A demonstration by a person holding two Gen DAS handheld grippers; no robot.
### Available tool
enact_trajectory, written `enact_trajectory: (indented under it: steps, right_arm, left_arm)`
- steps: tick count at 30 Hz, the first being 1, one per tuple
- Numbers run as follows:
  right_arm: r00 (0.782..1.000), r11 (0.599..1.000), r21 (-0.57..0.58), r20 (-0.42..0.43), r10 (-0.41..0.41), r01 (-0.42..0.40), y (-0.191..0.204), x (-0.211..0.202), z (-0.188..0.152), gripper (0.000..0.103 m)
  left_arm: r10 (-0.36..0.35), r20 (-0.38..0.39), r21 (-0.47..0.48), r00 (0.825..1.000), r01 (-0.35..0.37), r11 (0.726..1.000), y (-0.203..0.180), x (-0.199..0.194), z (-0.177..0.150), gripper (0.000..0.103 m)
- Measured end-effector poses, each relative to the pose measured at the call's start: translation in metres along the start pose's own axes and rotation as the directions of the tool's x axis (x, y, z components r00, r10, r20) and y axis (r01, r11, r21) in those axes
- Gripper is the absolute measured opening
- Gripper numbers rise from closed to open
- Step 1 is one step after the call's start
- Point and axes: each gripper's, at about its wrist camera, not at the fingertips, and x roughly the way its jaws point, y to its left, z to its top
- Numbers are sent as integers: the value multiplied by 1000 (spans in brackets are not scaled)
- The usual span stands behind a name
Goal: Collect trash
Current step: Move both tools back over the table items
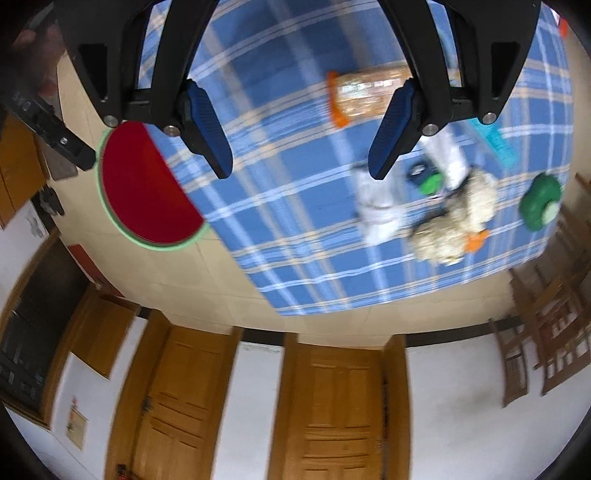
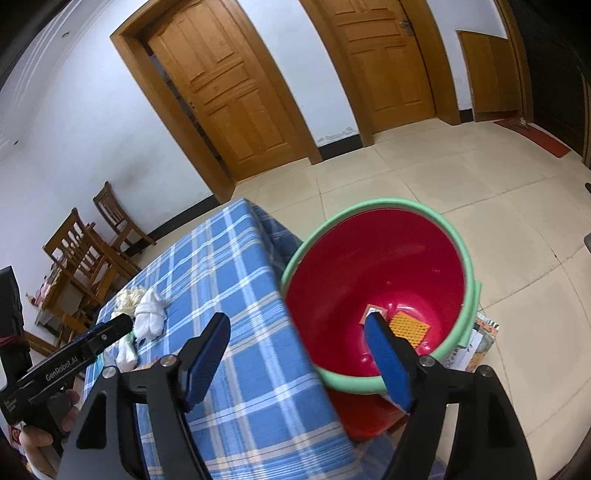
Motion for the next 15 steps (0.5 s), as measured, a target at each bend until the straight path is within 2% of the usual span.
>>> enact_trajectory:
  steps: [7, 15]
  right_arm:
    - [999, 999, -30, -27, 16, -17, 17, 6, -7, 78]
    - [998, 999, -43, -56, 20, -22, 26, 14, -14, 78]
  left_arm:
    - [86, 2, -107, 996, -85, 991, 49, -7, -5, 75]
    - [177, -13, -206, 984, -176, 963, 95, -6, -11, 75]
